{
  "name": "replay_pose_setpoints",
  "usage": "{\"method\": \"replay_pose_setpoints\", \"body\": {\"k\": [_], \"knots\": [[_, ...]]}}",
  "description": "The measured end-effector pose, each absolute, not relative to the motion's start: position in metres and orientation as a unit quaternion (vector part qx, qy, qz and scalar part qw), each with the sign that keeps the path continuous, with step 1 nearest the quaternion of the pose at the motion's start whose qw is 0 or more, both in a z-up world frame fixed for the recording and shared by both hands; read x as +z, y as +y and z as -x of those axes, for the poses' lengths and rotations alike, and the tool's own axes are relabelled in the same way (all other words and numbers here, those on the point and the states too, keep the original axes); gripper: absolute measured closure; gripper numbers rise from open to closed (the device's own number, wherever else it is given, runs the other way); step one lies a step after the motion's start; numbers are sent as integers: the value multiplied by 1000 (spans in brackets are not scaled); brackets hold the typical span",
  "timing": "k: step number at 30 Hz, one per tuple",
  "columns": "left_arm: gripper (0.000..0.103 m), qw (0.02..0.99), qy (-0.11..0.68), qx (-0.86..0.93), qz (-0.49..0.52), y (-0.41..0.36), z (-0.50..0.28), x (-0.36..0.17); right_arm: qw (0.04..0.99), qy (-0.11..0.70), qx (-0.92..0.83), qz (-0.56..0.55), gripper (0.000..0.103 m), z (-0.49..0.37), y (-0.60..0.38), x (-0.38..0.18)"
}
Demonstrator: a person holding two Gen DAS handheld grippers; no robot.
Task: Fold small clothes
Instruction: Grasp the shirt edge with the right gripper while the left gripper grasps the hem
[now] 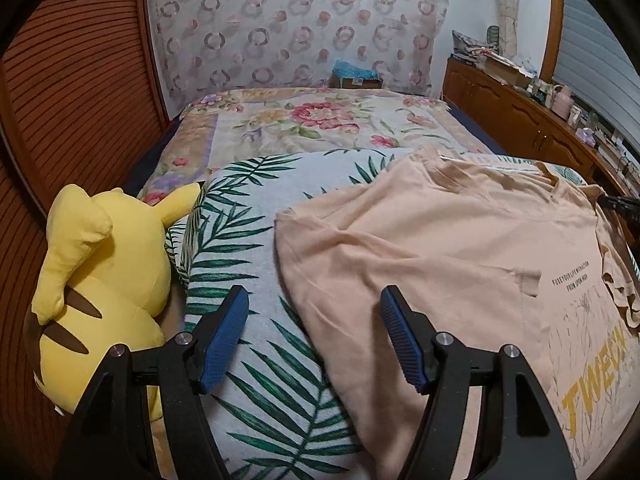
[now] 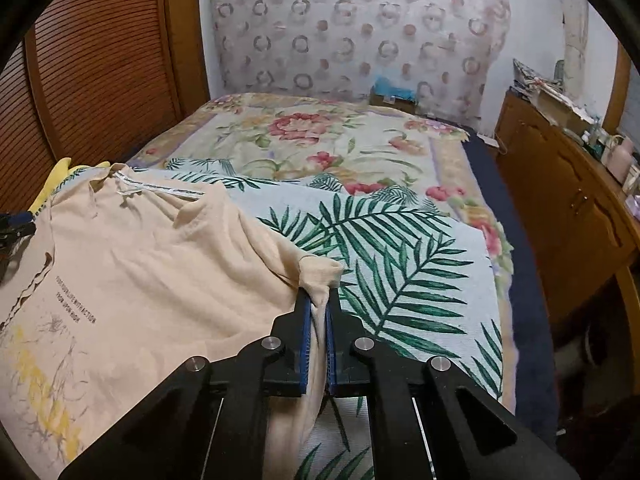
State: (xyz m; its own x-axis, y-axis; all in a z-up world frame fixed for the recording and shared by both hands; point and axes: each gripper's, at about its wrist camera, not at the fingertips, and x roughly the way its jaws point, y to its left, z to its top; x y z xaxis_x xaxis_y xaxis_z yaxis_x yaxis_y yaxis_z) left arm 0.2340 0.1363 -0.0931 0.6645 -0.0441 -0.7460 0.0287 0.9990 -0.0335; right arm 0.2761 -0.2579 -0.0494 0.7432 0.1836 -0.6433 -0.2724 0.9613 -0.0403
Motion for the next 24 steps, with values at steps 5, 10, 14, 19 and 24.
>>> {"method": "replay_pose_setpoints", "body": {"k": [5, 10, 14, 19, 24], "knots": [[46, 908, 417, -23, 28, 148, -242, -94, 931, 337, 117, 70, 75, -272, -259, -45], [51, 906, 422, -27, 24, 150, -254, -92, 928, 348, 118, 67, 49, -273, -261, -50], [51, 903, 428, -29, 15, 148, -263, -93, 924, 358, 116, 65, 49, -275, -263, -54], [51, 901, 432, -30, 11, 147, -268, -95, 921, 367, 120, 62, 49, -281, -265, -60], [51, 901, 433, -31, 6, 145, -272, -95, 921, 364, 124, 57, 49, -282, -267, -61]]}}
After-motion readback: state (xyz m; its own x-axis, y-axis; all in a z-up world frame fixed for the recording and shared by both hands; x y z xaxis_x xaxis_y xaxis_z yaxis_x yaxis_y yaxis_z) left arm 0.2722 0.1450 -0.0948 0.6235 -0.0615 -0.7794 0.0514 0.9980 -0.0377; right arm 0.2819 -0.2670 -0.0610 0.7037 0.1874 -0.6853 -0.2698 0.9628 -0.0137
